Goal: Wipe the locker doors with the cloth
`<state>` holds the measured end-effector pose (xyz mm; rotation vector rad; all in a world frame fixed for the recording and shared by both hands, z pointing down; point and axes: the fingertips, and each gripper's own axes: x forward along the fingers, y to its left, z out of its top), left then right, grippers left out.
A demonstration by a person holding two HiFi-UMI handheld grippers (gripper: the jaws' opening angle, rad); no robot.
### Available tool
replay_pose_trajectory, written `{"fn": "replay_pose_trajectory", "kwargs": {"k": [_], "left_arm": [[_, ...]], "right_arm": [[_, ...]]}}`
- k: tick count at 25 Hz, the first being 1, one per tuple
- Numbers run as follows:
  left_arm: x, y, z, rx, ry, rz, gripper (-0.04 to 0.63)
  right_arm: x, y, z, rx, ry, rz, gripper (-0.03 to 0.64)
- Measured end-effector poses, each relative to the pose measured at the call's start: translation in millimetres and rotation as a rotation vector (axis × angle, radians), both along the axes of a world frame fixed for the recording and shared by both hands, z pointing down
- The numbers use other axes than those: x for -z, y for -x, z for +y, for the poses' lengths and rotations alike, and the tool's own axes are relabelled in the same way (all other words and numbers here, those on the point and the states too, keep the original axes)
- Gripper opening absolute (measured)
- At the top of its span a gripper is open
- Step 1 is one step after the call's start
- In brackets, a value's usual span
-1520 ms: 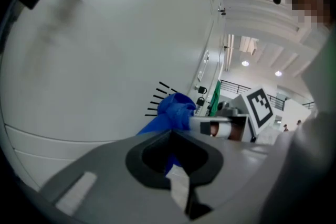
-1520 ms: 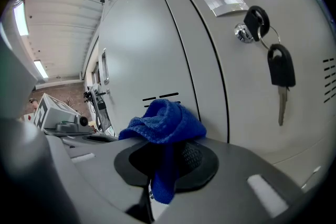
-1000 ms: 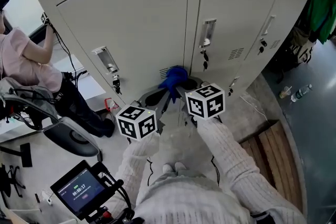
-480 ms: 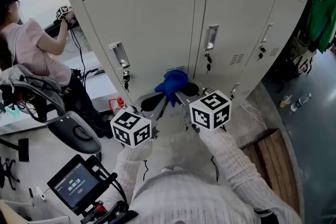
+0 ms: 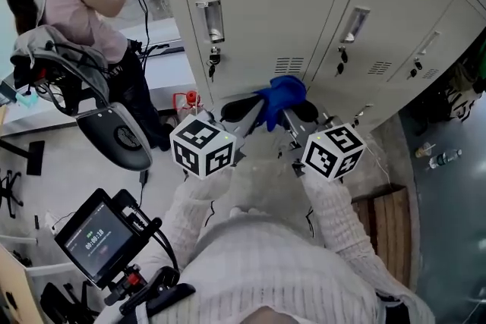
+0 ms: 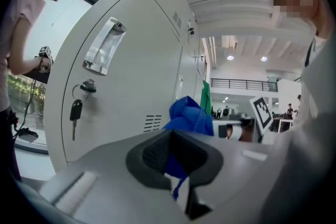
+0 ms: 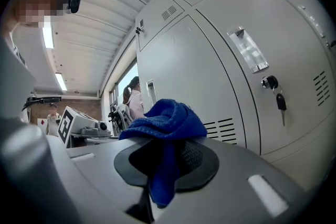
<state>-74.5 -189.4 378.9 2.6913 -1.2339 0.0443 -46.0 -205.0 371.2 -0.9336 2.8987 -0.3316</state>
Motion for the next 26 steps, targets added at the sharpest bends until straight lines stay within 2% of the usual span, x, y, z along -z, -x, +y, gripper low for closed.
{"fn": "replay_pose_trajectory", "kwargs": {"k": [5, 17, 21, 26], "left_arm": [[-11, -1, 8, 0.007, 0.040, 0.026, 0.006], [0, 3, 10, 0.037, 0.007, 0.063, 0.006], [2, -3, 9, 0.030, 0.015, 0.091, 0.006], [-2, -7, 16, 0.016, 0.036, 0.091, 0.006]], "right_arm": [[-6, -6, 4, -0.012, 0.008, -0.008, 0.049], [-2, -3, 7, -0.019, -0.008, -0.006, 0.049], [1, -4, 9, -0.017, -0.006, 0.006, 0.049], [-6, -9, 17, -0.030, 0.025, 0.012, 0.049]]}}
